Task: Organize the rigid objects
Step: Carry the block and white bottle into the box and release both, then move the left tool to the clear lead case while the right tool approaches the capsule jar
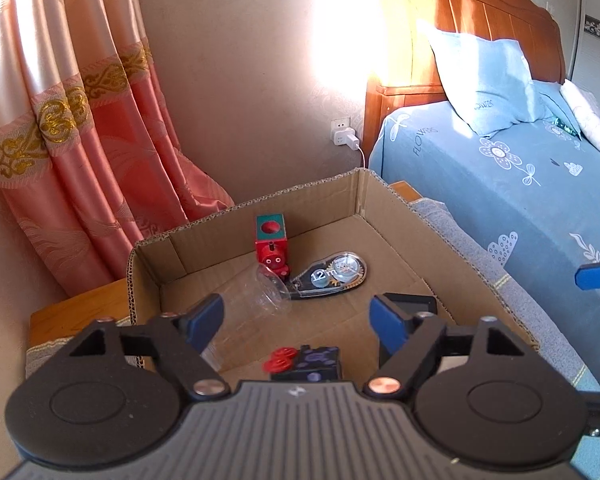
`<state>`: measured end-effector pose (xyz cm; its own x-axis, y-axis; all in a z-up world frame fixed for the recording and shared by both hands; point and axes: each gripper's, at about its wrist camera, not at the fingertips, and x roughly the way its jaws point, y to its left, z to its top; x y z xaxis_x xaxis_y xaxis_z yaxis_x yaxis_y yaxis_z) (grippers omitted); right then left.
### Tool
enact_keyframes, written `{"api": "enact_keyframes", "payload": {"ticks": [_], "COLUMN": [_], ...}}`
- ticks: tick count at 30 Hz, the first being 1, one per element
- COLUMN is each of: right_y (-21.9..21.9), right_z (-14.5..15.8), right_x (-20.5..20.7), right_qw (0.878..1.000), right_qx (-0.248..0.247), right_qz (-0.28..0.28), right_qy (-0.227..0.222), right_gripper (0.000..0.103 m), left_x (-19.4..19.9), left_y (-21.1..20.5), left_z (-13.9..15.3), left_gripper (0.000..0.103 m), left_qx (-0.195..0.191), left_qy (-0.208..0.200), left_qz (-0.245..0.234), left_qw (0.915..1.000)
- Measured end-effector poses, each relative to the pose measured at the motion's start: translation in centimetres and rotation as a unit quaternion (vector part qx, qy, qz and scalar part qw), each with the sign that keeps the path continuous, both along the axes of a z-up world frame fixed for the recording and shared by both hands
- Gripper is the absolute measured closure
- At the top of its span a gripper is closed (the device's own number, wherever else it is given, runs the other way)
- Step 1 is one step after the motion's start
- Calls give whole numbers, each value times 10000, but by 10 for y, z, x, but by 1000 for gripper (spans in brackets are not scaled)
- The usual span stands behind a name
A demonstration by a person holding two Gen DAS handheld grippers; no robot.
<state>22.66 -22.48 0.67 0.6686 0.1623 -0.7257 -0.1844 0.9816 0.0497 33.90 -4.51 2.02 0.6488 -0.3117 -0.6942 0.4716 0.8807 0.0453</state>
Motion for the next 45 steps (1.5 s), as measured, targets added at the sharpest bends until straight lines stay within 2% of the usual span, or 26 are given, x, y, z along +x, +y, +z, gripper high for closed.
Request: {"api": "enact_keyframes", "payload": {"ticks": [8, 14, 21, 26, 30, 35, 41, 45], "right_y": [3, 16, 13, 15, 25, 46, 86, 115], "right_z": [4, -1, -16, -33, -48, -62, -64, -65], "right_x": [-19, -42, -60, -64, -66, -67, -69, -68], "right_qw": [9996, 9989, 9971, 9958, 9963, 9973, 9986, 9983], "right_qx": [2, -145, 278, 452, 370, 440, 359, 136], "right_qz": [-261, -405, -710, -783, -715, -412, 246, 551], "right_qy": [-63, -174, -72, 155, 293, 410, 300, 106], "right_gripper": [0, 0, 0, 0, 0, 0, 0, 0], "left_x": [-32, -71, -118, -146, -162, -178, -182, -185], "left_y": [12, 29, 54, 68, 79, 97, 129, 150], "left_z": [22, 27, 4, -17, -29, -35, -35, -38], "left_gripper": [3, 1, 1, 1, 1, 1, 1, 1], "left_qx": [212, 141, -63, 23, 92, -52, 173, 124], "left_qy": [-267, -320, -127, -170, -250, -176, -201, -188], "left_qz": [118, 255, 767, 1329, 1665, 1945, 2606, 2869], "left_qw": [9993, 9991, 9970, 9910, 9857, 9807, 9651, 9577]}}
